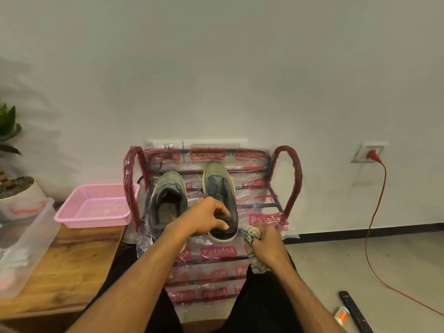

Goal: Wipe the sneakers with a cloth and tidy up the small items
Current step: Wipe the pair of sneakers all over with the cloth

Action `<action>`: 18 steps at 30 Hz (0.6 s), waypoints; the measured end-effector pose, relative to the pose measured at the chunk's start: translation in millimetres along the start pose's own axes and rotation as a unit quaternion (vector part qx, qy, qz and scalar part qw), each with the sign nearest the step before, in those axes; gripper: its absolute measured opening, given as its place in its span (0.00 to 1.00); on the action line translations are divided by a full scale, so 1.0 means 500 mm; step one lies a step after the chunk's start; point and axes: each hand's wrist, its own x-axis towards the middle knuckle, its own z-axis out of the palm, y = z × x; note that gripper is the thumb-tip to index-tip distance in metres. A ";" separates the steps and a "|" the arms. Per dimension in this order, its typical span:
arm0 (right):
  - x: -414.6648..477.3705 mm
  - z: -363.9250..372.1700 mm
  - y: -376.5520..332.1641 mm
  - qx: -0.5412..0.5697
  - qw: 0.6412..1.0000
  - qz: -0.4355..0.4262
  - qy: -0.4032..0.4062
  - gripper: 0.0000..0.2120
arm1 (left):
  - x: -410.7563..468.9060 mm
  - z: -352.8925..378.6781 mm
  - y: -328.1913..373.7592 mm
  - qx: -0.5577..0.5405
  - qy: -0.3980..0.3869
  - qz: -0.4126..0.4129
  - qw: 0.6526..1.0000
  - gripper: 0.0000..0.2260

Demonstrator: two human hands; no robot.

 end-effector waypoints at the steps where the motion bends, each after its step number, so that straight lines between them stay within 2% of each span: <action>1: -0.002 0.006 -0.001 0.003 1.000 -0.001 0.003 0.04 | 0.002 0.003 0.002 0.023 0.013 0.003 1.000 0.14; 4: -0.008 0.024 -0.005 -0.002 0.999 -0.006 0.038 0.04 | 0.009 0.020 0.015 0.041 0.059 0.000 0.997 0.10; 11: -0.028 0.045 -0.032 -0.016 0.994 -0.030 0.103 0.11 | 0.040 0.063 0.013 -0.037 0.133 -0.034 0.990 0.07; 14: -0.050 0.077 -0.038 -0.076 0.990 -0.078 0.091 0.18 | 0.049 0.071 0.009 -0.040 0.154 -0.039 0.987 0.07; 18: -0.055 0.076 -0.036 -0.179 0.973 -0.127 0.072 0.21 | 0.059 0.065 0.004 -0.031 0.142 -0.042 0.989 0.06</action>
